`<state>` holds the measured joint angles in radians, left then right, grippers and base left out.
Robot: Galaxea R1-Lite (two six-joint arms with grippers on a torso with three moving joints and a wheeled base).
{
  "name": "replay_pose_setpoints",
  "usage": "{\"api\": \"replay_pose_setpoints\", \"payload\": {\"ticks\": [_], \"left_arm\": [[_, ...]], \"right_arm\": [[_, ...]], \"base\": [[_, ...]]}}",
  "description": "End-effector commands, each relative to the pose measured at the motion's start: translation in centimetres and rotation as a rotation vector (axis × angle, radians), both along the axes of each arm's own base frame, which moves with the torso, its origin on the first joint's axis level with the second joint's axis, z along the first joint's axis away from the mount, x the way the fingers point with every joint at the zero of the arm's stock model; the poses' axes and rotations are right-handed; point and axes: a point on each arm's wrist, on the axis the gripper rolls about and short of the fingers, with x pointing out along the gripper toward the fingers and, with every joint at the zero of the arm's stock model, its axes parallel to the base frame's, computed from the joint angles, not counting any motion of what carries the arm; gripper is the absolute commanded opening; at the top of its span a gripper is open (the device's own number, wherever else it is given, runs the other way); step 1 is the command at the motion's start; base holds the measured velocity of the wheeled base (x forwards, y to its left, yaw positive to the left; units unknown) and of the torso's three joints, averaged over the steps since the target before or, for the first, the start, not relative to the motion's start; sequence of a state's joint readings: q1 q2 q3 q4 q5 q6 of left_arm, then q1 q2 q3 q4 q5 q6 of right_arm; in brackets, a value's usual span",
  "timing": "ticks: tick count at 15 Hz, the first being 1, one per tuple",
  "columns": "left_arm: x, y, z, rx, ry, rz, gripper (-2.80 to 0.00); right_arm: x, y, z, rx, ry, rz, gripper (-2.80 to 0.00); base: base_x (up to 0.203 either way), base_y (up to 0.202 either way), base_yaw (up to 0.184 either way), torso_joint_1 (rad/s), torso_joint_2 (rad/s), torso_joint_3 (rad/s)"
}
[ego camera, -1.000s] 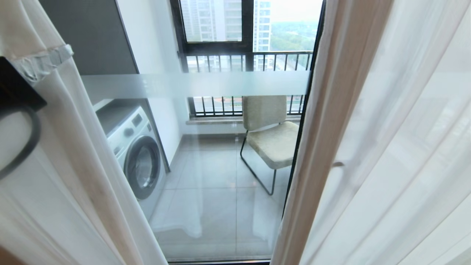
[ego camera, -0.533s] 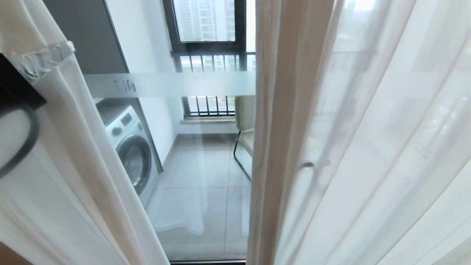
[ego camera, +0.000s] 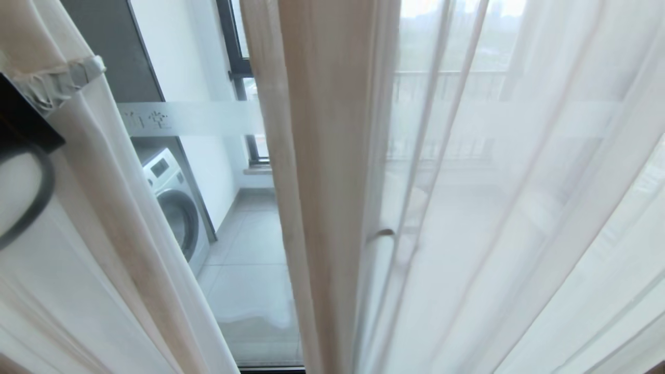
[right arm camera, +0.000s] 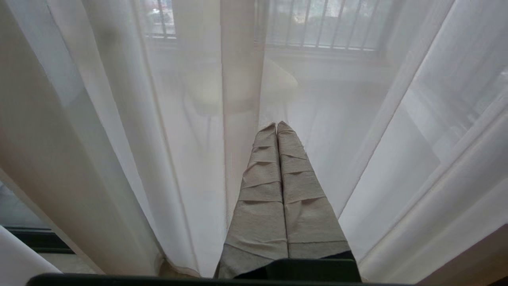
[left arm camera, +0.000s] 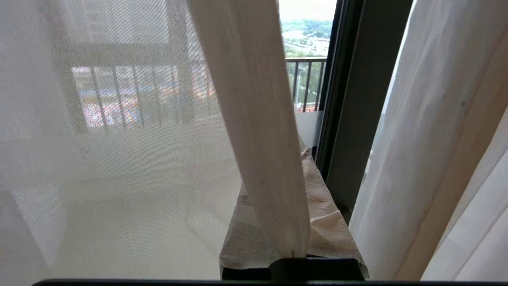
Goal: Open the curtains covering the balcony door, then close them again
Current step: Close the inner curtains on both sides
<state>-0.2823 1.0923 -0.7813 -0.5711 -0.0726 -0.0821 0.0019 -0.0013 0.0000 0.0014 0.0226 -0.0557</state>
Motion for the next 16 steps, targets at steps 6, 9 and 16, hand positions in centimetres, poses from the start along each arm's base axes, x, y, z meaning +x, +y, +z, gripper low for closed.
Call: {"api": "replay_pose_setpoints", "payload": {"ticks": [6, 9, 16], "left_arm": [[-0.13, 0.01, 0.15, -0.003, -0.01, -0.004, -2.8], [-0.26, -0.07, 0.26, -0.005, -0.017, -0.01, -2.8], [-0.49, -0.01, 0.36, -0.007, -0.024, -0.011, -2.8]], "right_arm": [[0.01, 0.0, 0.0, -0.001, 0.001, 0.0, -2.8], [0.01, 0.0, 0.0, -0.001, 0.001, 0.0, -2.8], [0.01, 0.0, 0.0, -0.001, 0.001, 0.001, -2.8]], "base": [[0.0, -0.19, 0.002, 0.001, 0.0, 0.004], [0.0, -0.195, 0.002, 0.003, 0.0, 0.002], [0.0, -0.191, 0.001, 0.002, 0.0, 0.004]]}}
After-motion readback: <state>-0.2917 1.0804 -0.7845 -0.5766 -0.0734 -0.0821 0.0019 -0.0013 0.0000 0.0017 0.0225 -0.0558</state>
